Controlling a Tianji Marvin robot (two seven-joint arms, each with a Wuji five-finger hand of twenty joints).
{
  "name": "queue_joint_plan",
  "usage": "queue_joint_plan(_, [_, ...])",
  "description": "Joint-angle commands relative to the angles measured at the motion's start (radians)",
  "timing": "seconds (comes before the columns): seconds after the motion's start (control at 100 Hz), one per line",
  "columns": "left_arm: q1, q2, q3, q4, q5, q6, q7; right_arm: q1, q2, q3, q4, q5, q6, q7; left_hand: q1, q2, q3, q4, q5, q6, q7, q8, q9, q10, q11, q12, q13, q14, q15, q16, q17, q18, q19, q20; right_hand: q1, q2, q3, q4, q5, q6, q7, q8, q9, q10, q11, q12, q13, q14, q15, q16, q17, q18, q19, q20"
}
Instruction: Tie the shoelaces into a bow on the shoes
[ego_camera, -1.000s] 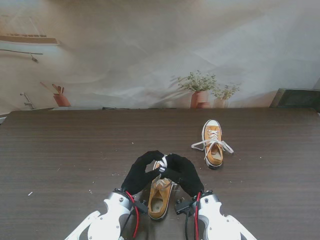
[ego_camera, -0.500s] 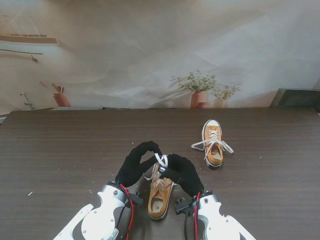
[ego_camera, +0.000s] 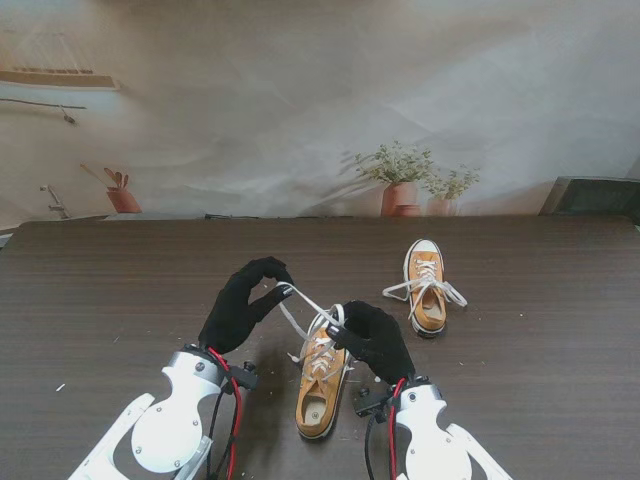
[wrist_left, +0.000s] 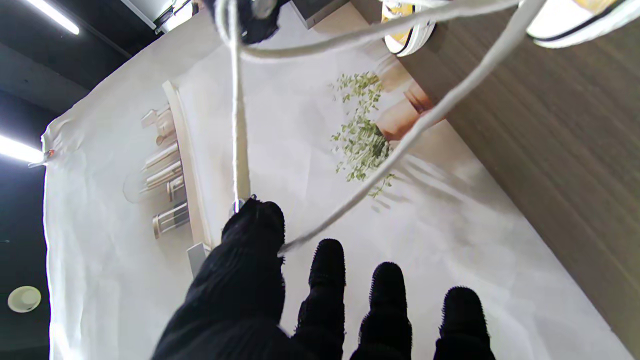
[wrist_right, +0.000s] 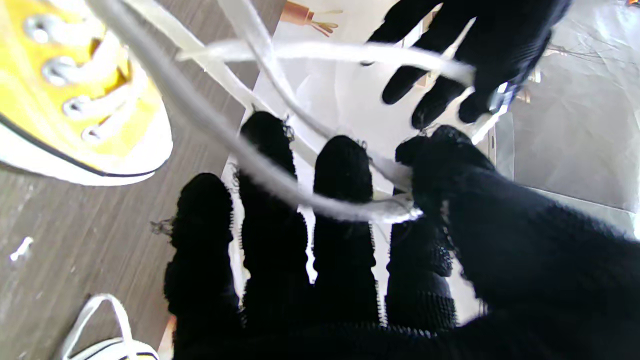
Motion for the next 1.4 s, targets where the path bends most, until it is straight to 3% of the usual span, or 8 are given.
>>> queue_joint_plan(0.0, [0.019, 0.012, -0.019, -0.037, 0.008, -0.014, -0.016, 0.012, -0.002, 0.003, 0.012, 0.012, -0.002, 0.009, 0.028, 0.043, -0.031, 0.007, 0.01, 0.007, 0.001, -0.011, 0.005, 0.003, -0.014, -0.019, 0.004, 0.0, -0.012, -0.023, 0.005, -0.028, -0.006, 0.013, 0.012, 0.022, -0.024, -0.001, 0.05, -0.066, 0.047, -0.018, 0.041, -0.015, 0.01, 0.002, 0.037, -0.001, 0.017, -0.003, 0.012, 0.007, 0.028, -0.004])
queue_joint_plan(0.4, [0.25, 0.038, -0.131, -0.17, 0.06, -0.148, -0.067, 0.038, -0.001, 0.007, 0.028, -0.083, 0.011, -0.029, 0.022, 0.033, -0.029, 0.01, 0.038, 0.01, -0.019, -0.033, 0.038, 0.02, -0.017, -0.029, 0.034, 0.022, 0.002, -0.02, 0.038, -0.005, 0.006, 0.019, 0.021, 0.016, -0.018, 0.0, 0.05, -0.055, 0.069, -0.032, 0.067, -0.011, 0.102, 0.079, 0.073, -0.008, 0.078, 0.016, 0.052, 0.012, 0.077, -0.001])
queue_joint_plan(0.86, [0.402, 0.057, -0.147, -0.097, 0.035, -0.206, -0.135, 0.023, -0.006, 0.007, 0.008, -0.085, -0.002, -0.053, -0.074, -0.009, -0.038, 0.01, 0.083, 0.002, -0.159, -0.125, 0.063, 0.042, -0.074, -0.066, 0.049, 0.039, -0.019, -0.036, 0.041, 0.008, 0.0, 0.013, 0.022, 0.013, -0.014, 0.0, 0.051, -0.053, 0.073, -0.029, 0.068, -0.012, 0.118, 0.112, 0.075, -0.01, 0.101, 0.016, 0.057, 0.013, 0.088, -0.001])
queue_joint_plan(1.02, [0.408, 0.062, -0.135, -0.067, 0.045, -0.179, -0.15, 0.014, -0.01, 0.002, 0.003, -0.064, -0.015, -0.057, -0.215, -0.039, -0.014, 0.025, 0.059, 0.068, -0.509, -0.289, 0.005, 0.032, -0.116, -0.077, 0.026, 0.026, -0.035, -0.023, 0.028, -0.009, 0.003, 0.022, 0.021, 0.012, -0.014, -0.001, 0.052, -0.051, 0.072, -0.03, 0.071, -0.014, 0.116, 0.115, 0.075, -0.011, 0.102, 0.014, 0.057, 0.011, 0.088, -0.002])
queue_joint_plan(1.13, [0.416, 0.067, -0.145, -0.065, 0.089, -0.151, -0.161, 0.011, -0.008, 0.001, 0.002, -0.053, -0.024, -0.047, -0.29, -0.078, -0.012, 0.029, -0.056, 0.095, -0.721, -0.414, -0.083, 0.016, -0.159, -0.09, -0.021, 0.006, -0.069, -0.023, 0.001, -0.037, -0.004, 0.025, 0.021, 0.011, -0.014, -0.001, 0.053, -0.051, 0.072, -0.029, 0.071, -0.014, 0.115, 0.116, 0.074, -0.011, 0.101, 0.013, 0.057, 0.011, 0.088, -0.003])
queue_joint_plan(1.21, [0.424, 0.069, -0.158, -0.067, 0.138, -0.13, -0.158, 0.011, -0.007, 0.001, 0.002, -0.046, -0.03, -0.04, -0.305, -0.15, -0.007, 0.036, -0.12, 0.105, -0.791, -0.456, -0.132, 0.006, -0.182, -0.095, -0.039, -0.005, -0.087, -0.023, -0.01, -0.051, -0.007, 0.023, 0.022, 0.012, -0.013, -0.001, 0.054, -0.052, 0.072, -0.028, 0.071, -0.014, 0.114, 0.117, 0.073, -0.011, 0.101, 0.013, 0.057, 0.011, 0.088, -0.003])
queue_joint_plan(1.27, [0.429, 0.073, -0.177, -0.07, 0.191, -0.114, -0.162, 0.011, -0.006, 0.002, 0.001, -0.042, -0.035, -0.032, -0.358, -0.235, 0.111, 0.018, -0.159, 0.115, -0.815, -0.484, -0.171, -0.005, -0.2, -0.094, -0.053, -0.016, -0.105, -0.006, -0.012, -0.066, -0.007, 0.018, 0.021, 0.012, -0.014, -0.001, 0.054, -0.053, 0.072, -0.028, 0.07, -0.014, 0.112, 0.118, 0.072, -0.012, 0.1, 0.012, 0.057, 0.011, 0.088, -0.003])
queue_joint_plan(1.39, [0.426, 0.068, -0.194, -0.064, 0.201, -0.117, -0.139, 0.01, -0.005, 0.002, 0.0, -0.038, -0.045, -0.028, -0.369, -0.239, 0.097, 0.004, -0.139, 0.115, -0.817, -0.483, -0.174, 0.001, -0.204, -0.097, -0.051, -0.013, -0.111, -0.011, -0.012, -0.066, -0.01, 0.013, 0.022, 0.011, -0.014, -0.001, 0.054, -0.051, 0.071, -0.028, 0.07, -0.015, 0.11, 0.118, 0.072, -0.013, 0.099, 0.011, 0.056, 0.011, 0.088, -0.004])
